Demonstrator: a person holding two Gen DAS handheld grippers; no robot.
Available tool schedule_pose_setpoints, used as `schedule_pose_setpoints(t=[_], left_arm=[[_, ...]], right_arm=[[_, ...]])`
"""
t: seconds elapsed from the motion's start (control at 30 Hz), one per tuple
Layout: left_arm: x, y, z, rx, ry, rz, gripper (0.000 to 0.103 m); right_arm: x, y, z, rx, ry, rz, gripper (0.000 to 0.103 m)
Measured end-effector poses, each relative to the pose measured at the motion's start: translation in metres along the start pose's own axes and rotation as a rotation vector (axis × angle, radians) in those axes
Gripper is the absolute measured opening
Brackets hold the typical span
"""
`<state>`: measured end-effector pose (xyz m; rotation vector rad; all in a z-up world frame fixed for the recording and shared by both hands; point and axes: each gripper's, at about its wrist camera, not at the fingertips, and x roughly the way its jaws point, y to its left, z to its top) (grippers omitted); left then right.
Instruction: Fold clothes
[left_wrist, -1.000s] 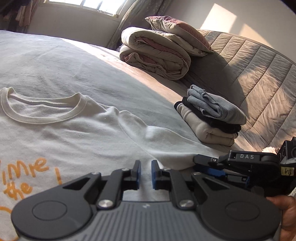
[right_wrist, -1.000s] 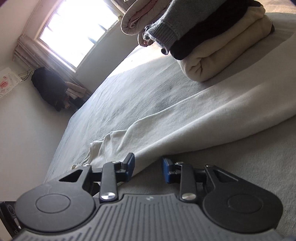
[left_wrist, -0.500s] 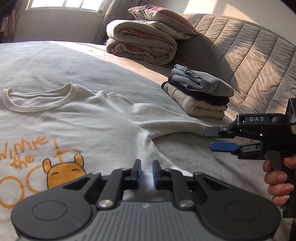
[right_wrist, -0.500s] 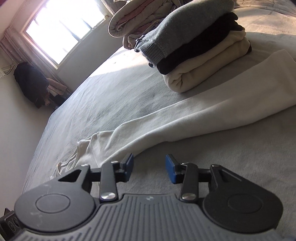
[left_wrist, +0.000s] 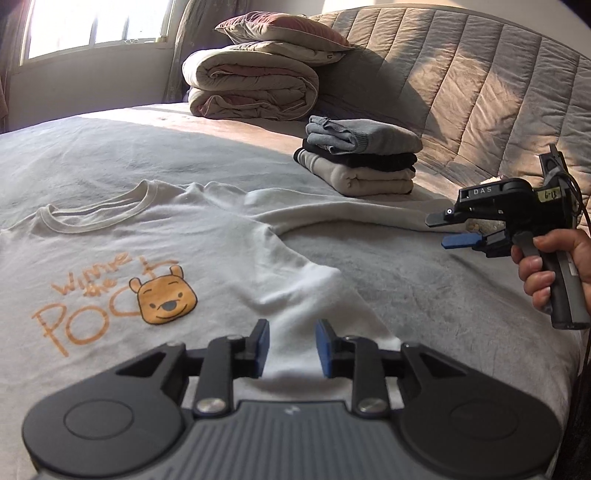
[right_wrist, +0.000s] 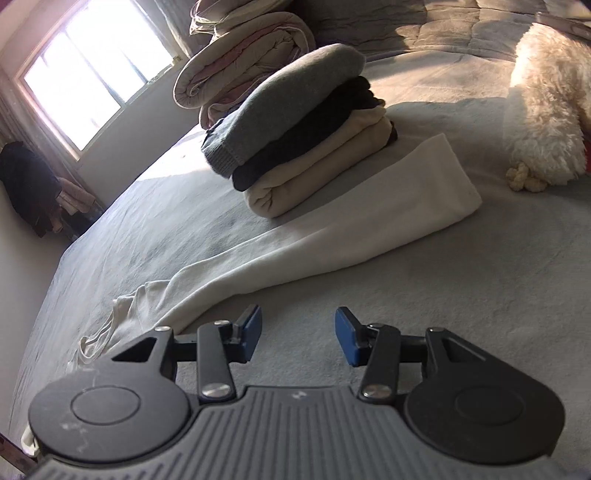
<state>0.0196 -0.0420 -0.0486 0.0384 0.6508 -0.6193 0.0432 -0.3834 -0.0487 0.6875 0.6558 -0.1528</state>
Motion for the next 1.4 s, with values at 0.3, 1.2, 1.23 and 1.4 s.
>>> schedule_pose_setpoints(t=[0.3,1.2,1.23,1.4], left_arm=[[0.075,-0.030,0.050,0.180,0.015,0.049,0.030],[0.117,-0.033,0.095,0.423,0.117,-0.135,0.000],[0.116,-0.030,0.097,0.405,0.121,-0.146,0.000],[0.120,-0.024,0.094,0.421,0.107,-0.069,0.004]], right_arm=[[0.006,-0.064,0.017,0.271,-0.095,0.081,0.049],[0.011,-0.063,0.059,0.267,-0.232,0.056,0.012],[0.010,-0.061,0.060,0.255,-0.228,0.035,0.012],[0.012,-0.057,0.059,0.222,-0.205,-0.023,0.010]])
